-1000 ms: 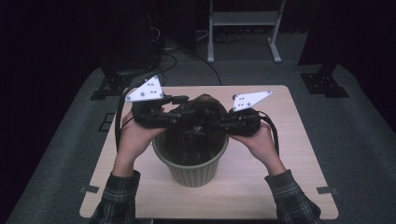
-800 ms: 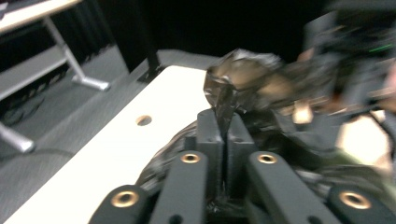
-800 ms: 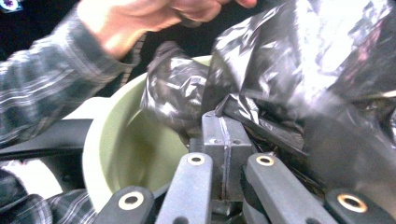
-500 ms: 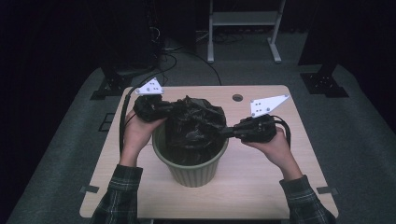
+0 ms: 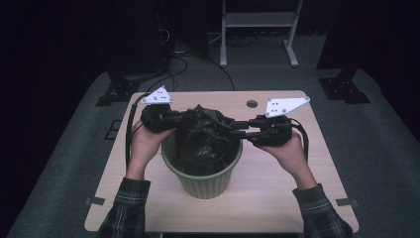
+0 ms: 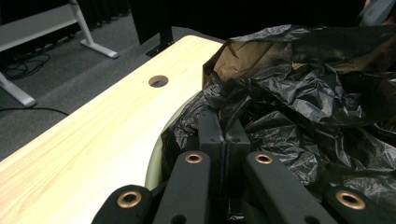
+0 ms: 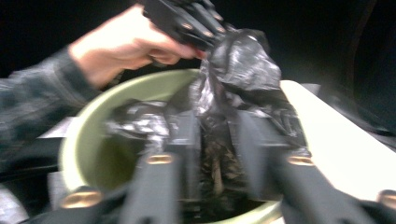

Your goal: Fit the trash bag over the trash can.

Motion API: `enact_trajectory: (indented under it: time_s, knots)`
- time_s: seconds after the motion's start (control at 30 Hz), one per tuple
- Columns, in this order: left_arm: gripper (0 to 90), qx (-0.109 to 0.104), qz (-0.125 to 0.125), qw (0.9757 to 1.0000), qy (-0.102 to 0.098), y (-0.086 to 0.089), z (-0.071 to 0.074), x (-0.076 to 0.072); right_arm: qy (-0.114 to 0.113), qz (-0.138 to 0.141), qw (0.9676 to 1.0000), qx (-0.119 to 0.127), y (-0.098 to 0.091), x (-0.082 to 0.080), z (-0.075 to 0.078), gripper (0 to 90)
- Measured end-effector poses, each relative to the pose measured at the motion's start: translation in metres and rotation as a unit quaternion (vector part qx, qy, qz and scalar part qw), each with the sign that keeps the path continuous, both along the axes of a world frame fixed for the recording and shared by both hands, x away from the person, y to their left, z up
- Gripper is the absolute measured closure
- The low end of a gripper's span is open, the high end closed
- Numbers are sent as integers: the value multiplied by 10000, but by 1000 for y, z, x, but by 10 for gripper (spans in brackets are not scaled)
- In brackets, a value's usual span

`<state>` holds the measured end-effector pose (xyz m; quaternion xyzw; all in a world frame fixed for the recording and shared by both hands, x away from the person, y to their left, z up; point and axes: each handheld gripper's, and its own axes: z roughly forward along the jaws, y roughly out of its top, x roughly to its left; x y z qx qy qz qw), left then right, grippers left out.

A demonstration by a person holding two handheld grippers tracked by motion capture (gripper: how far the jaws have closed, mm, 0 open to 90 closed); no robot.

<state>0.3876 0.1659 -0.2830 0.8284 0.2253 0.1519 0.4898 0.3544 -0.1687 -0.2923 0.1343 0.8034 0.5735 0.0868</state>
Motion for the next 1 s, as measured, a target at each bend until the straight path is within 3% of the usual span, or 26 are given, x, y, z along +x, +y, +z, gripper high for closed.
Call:
enact_trajectory:
  time_s: [0.07, 0.2, 0.43, 0.53, 0.7, 0.8, 0.9, 1.0]
  knots:
    - [895, 5, 21, 10000, 20, 5, 0, -1, -63, -269, 9996, 4, 1, 5, -1, 888]
    - [898, -95, 83, 9999, 37, 15, 0, -2, -1, -686, 9973, 249, -5, 23, 3, 888]
    - [898, -135, 209, 9997, 21, 31, -3, -6, 133, -1104, 9937, -135, 7, 62, 3, 888]
    - [898, -178, 279, 9994, 29, 40, -4, -7, 265, -1182, 9920, -370, 16, 75, -3, 889]
    - [899, -197, 426, 9989, 63, 57, -8, -9, 593, -1040, 9904, -684, 34, 95, -16, 889]
    - [899, -219, 495, 9985, 111, 68, -13, -11, 702, -1016, 9879, -941, 39, 99, -25, 889]
    - [899, -293, 518, 9980, 194, 73, -20, -12, 882, -1022, 9852, -1051, 37, 101, -36, 888]
    - [899, -230, 521, 9981, 227, 71, -25, -12, 986, -1009, 9839, -1102, 34, 99, -44, 886]
